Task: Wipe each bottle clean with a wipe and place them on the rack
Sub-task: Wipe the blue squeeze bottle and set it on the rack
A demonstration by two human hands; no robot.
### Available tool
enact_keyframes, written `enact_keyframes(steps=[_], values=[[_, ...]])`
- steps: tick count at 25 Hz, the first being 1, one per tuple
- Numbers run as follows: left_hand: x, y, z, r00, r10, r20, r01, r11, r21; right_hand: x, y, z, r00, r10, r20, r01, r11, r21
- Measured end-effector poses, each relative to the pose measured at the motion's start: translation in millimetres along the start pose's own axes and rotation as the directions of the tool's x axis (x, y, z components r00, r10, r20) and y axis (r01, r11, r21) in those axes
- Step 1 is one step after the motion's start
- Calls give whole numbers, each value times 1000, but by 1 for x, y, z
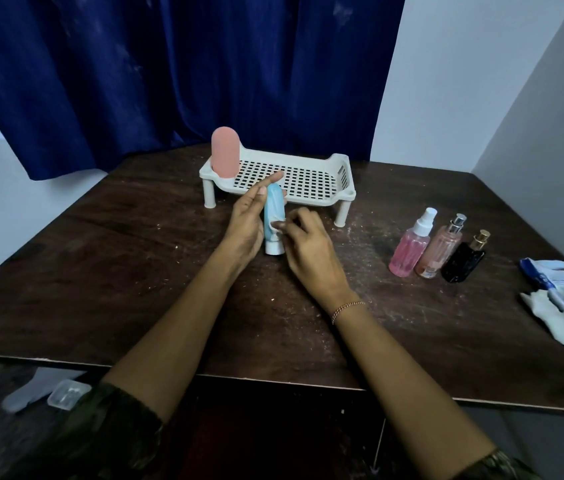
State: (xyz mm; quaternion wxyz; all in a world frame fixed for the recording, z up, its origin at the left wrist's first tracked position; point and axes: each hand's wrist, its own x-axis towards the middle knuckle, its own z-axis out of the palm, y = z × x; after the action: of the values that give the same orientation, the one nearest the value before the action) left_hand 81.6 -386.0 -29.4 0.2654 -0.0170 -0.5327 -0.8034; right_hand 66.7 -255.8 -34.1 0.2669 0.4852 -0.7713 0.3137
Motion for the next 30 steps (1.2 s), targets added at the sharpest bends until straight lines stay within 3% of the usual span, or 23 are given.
enact_keyframes(steps=[4,7,9,14,20,23,25,28,30], values=[[2,-1,-3,1000,-5,18,4,999,40,-1,-5,3,990,-91,103,94,995,-18],[0,-1,-1,999,-16,34,16,1000,14,2,0,-1,995,30,92,-31,999,9],[-2,-1,1,999,-24,35,24,1000,-3,1,3,-2,998,35,55,-34,999,-19],[-3,3,2,999,-40,32,38,998,57,1,-7,-2,972,114,205,-157,965,211],[-6,6,6,994,-64,88,63,998,6,1,-1,-3,982,149,117,-166,973,159],[-6,7,4,993,-64,94,63,998,21,-1,-7,-3,992,11,124,-16,999,39],[-6,7,4,991,-76,107,78,997,-10,-1,-1,-3,997,-63,43,64,998,-27],[-7,8,5,987,-82,136,92,994,-65,2,8,-8,995,23,-94,-25,999,-19],[-7,9,5,986,-79,144,89,994,-64,2,7,-7,995,2,-103,-4,1000,-18]])
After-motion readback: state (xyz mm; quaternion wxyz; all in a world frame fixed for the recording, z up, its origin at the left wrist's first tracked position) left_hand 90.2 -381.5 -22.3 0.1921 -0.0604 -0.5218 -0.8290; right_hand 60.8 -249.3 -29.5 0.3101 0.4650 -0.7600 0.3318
